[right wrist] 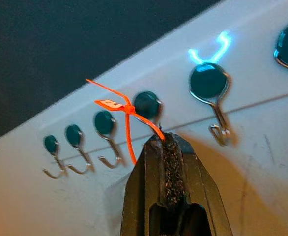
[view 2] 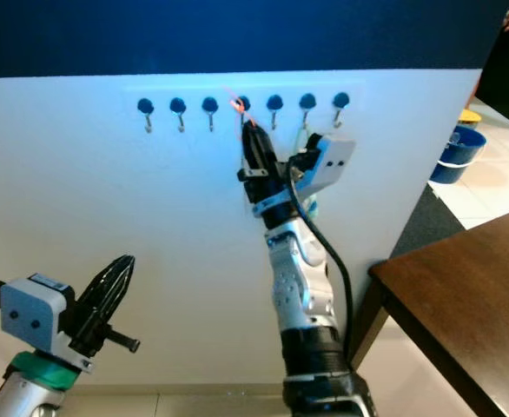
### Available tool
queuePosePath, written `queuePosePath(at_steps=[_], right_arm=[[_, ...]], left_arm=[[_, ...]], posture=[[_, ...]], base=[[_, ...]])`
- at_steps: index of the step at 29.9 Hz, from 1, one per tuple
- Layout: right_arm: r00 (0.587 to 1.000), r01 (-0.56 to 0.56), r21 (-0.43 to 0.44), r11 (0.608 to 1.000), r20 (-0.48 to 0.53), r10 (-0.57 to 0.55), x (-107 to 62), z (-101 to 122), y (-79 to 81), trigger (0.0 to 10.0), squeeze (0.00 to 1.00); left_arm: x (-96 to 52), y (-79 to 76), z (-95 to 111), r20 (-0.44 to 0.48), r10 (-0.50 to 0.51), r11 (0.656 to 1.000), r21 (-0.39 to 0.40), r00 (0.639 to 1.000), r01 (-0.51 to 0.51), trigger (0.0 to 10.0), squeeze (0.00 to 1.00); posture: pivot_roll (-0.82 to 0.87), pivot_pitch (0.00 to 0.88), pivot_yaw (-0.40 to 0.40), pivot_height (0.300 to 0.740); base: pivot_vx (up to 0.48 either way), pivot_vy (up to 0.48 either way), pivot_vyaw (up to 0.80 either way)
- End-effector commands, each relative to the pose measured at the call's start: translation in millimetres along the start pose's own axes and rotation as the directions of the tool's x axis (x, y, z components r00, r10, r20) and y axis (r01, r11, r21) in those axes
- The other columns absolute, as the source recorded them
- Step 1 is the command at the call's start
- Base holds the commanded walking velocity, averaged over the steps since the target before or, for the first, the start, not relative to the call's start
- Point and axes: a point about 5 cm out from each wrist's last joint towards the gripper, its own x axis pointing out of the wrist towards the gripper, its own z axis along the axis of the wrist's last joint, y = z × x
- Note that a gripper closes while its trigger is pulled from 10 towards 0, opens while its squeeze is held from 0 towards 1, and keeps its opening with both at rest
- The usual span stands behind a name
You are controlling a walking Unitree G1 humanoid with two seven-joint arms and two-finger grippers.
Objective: Hang keys on a hook
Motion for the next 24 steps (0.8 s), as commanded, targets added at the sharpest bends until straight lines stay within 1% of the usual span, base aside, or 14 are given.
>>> queuePosePath(at_steps=[1,2,3,5,6,8,13,17,24], right_arm=[[0.998,0.014,0.012,1.000,-0.058,-0.013,-0.5,-9.6,-0.6,10.0,0.00],[0.995,0.020,0.001,1.000,-0.099,-0.020,-0.7,-14.2,-2.2,10.0,0.00],[0.995,0.020,0.001,1.000,-0.099,-0.020,-0.7,-14.2,-2.2,10.0,0.00],[0.983,0.012,-0.020,1.000,-0.182,-0.016,-2.3,-24.7,-2.6,10.0,0.00],[0.983,0.012,-0.020,1.000,-0.182,-0.016,-2.3,-24.7,-2.6,10.0,0.00],[0.976,0.026,-0.010,1.000,-0.216,-0.027,-3.7,-29.6,-2.8,10.0,0.00],[0.964,0.041,0.000,0.999,-0.263,-0.040,-6.8,-35.7,-4.1,10.0,0.00],[0.955,0.023,0.004,1.000,-0.296,-0.021,-10.3,-41.5,-2.4,10.0,0.00],[0.956,0.006,0.024,1.000,-0.294,0.001,-14.4,-44.2,2.4,10.0,0.00]], left_arm=[[-2.1,2.0,-4.0,-0.020,0.009,1.000,0.013,1.000,-0.009,10.0,0.00],[-2.1,2.1,-3.9,-0.021,0.008,1.000,0.014,1.000,-0.008,10.0,0.00],[-2.1,2.1,-3.9,-0.021,0.008,1.000,0.014,1.000,-0.008,10.0,0.00],[-2.1,1.9,-4.1,-0.023,0.005,1.000,0.014,1.000,-0.005,10.0,0.00],[-2.1,1.9,-4.1,-0.023,0.005,1.000,0.014,1.000,-0.005,10.0,0.00],[-2.1,1.5,-4.4,-0.025,0.004,1.000,0.013,1.000,-0.003,10.0,0.00],[-2.5,1.3,-4.8,-0.028,0.000,1.000,0.014,1.000,0.001,10.0,0.00],[-3.1,0.9,-5.7,-0.033,-0.006,1.000,0.017,0.999,0.006,10.0,0.00],[-3.2,0.6,-5.6,-0.032,-0.005,1.000,0.019,0.999,0.006,10.0,0.00]], posture=[[-0.06,0.081,0.125,0.740],[-0.06,0.080,0.126,0.740],[-0.06,0.080,0.126,0.740],[-0.06,0.080,0.127,0.740],[-0.06,0.080,0.127,0.740],[-0.06,0.076,0.128,0.740],[-0.06,0.073,0.130,0.740],[-0.06,0.069,0.128,0.740],[-0.06,0.069,0.128,0.740]], base=[[0.000,0.000,0.00],[0.000,0.000,0.00],[0.000,0.000,0.00],[0.000,0.000,0.00],[0.000,0.000,0.00],[0.000,0.000,0.00],[0.000,0.000,0.00],[0.000,0.000,0.00],[0.000,0.000,0.00]])
